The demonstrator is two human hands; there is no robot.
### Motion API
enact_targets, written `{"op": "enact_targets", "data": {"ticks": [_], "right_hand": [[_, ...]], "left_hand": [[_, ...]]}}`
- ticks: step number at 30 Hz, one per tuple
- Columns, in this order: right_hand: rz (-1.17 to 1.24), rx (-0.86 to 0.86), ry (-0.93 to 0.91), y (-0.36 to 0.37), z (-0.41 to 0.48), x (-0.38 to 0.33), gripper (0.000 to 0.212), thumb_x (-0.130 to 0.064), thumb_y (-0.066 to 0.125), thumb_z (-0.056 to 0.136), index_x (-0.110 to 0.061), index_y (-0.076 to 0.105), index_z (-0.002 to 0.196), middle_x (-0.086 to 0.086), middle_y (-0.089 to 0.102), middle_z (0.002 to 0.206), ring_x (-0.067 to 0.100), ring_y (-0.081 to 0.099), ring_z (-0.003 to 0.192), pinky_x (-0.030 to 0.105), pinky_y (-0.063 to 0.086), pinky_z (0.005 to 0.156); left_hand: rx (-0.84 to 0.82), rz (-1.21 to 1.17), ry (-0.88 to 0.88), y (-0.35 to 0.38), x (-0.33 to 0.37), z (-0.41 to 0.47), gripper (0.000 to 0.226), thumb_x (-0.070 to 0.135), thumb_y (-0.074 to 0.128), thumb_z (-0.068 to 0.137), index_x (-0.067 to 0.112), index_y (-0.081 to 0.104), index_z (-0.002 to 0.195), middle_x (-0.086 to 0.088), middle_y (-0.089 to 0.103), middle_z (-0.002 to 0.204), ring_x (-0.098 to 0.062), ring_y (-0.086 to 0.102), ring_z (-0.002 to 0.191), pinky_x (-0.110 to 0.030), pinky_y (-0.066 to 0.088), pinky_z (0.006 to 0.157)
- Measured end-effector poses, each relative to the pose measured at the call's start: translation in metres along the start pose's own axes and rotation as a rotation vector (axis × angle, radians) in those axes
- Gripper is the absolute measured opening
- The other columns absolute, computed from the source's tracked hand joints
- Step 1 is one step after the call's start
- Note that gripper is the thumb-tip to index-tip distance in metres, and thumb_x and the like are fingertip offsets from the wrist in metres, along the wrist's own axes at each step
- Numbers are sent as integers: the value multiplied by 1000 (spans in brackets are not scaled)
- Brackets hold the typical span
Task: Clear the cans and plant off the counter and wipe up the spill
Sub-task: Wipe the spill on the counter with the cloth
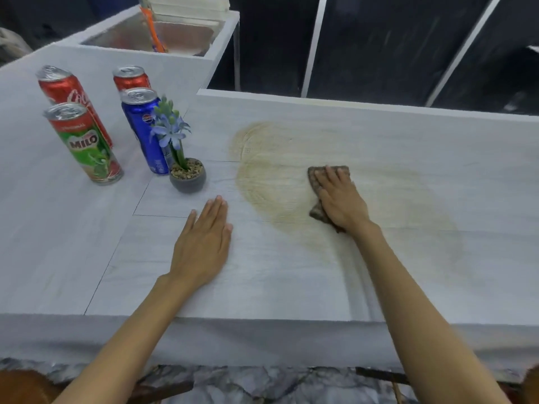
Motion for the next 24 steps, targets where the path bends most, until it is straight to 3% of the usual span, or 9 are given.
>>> {"op": "enact_targets", "data": {"ticks": [3,5,7,11,14,16,18,20,24], "right_hand": [[20,-12,-155,20,-44,-69,72,-45,-8,83,-23,8,150,-3,-4,159,17,-8,147,36,0,120],[94,-17,-288,20,-104,-88,74,-48,-6,79,-29,7,149,-13,-7,156,6,-12,144,28,-6,118],[133,6,-299,10,-138,-63,68,-48,-2,81,-34,6,147,-17,-10,155,3,-15,143,25,-8,117],[56,43,35,-6,-105,38,69,-49,0,82,-30,8,148,-9,-5,158,12,-8,146,36,1,119],[-6,90,216,-5,-47,42,83,-46,-7,76,-17,20,149,8,11,159,27,6,147,44,8,119],[-15,103,111,7,-17,-10,90,-43,-10,71,-12,25,147,13,19,157,32,11,146,46,9,120],[-3,81,-90,23,-18,-80,82,-38,-6,76,-10,24,147,13,19,157,33,9,146,48,8,119],[25,10,-281,33,-51,-125,69,-41,1,85,-21,16,149,1,7,159,20,0,148,40,3,121],[154,-103,-570,15,-89,-111,57,-46,9,88,-35,4,144,-17,-3,155,5,-8,145,25,-7,117]], "left_hand": [[-39,-12,42,0,0,0,66,41,1,87,14,1,147,3,-2,157,-7,-3,144,-27,-5,116],[-42,-34,87,-3,-3,-2,65,41,2,87,16,3,147,5,0,157,-3,-3,142,-26,-4,117],[-27,-31,110,-7,-8,-3,65,43,0,88,18,3,147,8,1,157,2,-5,138,-25,-4,116],[11,-29,85,-9,-11,-5,64,41,0,88,17,5,147,7,2,157,-1,-4,142,-25,-7,115],[37,-36,55,-11,-11,-6,61,38,3,91,15,6,147,4,3,157,-6,0,145,-25,-6,116],[44,-49,33,-12,-14,-5,54,33,9,97,14,6,147,3,4,157,-7,0,145,-27,-4,117],[56,-57,14,-14,-16,-4,52,30,12,98,13,7,147,2,5,158,-8,1,145,-28,-3,117],[65,-46,9,-15,-15,-4,53,31,9,97,13,8,147,1,7,157,-9,2,145,-27,-3,117],[83,-31,2,-15,-18,-3,64,39,0,89,14,9,147,2,8,157,-8,4,145,-25,-3,115]]}}
Point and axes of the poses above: each hand's wrist, its own z-axis towards the middle knuckle, its own y-axis out of the palm, x = y × z, the point moved 10 cm from there along z, towards the middle knuckle
